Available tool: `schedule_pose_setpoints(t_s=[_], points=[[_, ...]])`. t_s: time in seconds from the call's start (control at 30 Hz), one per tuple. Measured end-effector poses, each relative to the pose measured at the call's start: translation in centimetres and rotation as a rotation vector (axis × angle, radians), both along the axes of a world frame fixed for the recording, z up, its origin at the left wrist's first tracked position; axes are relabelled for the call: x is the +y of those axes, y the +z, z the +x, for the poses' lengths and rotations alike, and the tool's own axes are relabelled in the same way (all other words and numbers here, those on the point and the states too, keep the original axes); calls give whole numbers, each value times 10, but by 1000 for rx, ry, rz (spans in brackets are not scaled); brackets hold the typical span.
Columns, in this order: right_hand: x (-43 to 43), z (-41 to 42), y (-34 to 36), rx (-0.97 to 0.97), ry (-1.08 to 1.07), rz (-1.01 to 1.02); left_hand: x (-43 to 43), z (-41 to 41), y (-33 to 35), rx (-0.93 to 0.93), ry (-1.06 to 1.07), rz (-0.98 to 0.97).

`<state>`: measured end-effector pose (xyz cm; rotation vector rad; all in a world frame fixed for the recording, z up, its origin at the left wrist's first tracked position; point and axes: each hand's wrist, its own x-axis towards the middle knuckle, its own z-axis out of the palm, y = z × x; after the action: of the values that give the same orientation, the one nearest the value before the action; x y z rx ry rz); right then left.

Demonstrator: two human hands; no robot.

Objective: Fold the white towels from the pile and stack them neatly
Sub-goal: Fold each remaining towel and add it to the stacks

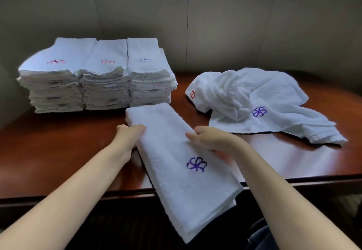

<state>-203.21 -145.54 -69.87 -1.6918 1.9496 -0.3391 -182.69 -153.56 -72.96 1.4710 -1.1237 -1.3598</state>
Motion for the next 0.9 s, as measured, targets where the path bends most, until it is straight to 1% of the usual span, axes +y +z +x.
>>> schedule_pose_setpoints(t_s=[0.07, 0.13, 0.2, 0.23, 0.37, 0.47, 0.5, 0.57, 0.7, 0.77, 0.9], points=[[-6, 7, -5, -243, -38, -68, 6, 3, 1, -31, -59, -8], [-9, 11, -6, -501, -80, -87, 9, 8, 1, -78, -113, -30], [-11, 13, -5, -747, -147, -55, 7, 13, 1, -84, -156, -51], [-13, 12, -5, -838, -177, -25, 6, 14, 2, -64, -171, -56], [-18, 12, -7, -920, -297, 70, -5, 20, 4, 77, -195, -76], [-22, 14, -14, -1111, -315, 105, -11, 21, 0, 111, -181, -87], [-22, 15, -15, -1127, -291, 96, -13, 21, 0, 98, -186, -90], [-23, 19, -17, -1067, -241, 64, -13, 20, 1, 38, -251, -108], [-31, 24, -20, -1001, -280, -25, -16, 17, 4, -72, -395, -158], [-35, 23, -20, -995, -273, -23, -17, 17, 6, -34, -417, -136], [-38, 17, -23, -1000, -208, 10, -18, 18, 12, 122, -422, -87]])
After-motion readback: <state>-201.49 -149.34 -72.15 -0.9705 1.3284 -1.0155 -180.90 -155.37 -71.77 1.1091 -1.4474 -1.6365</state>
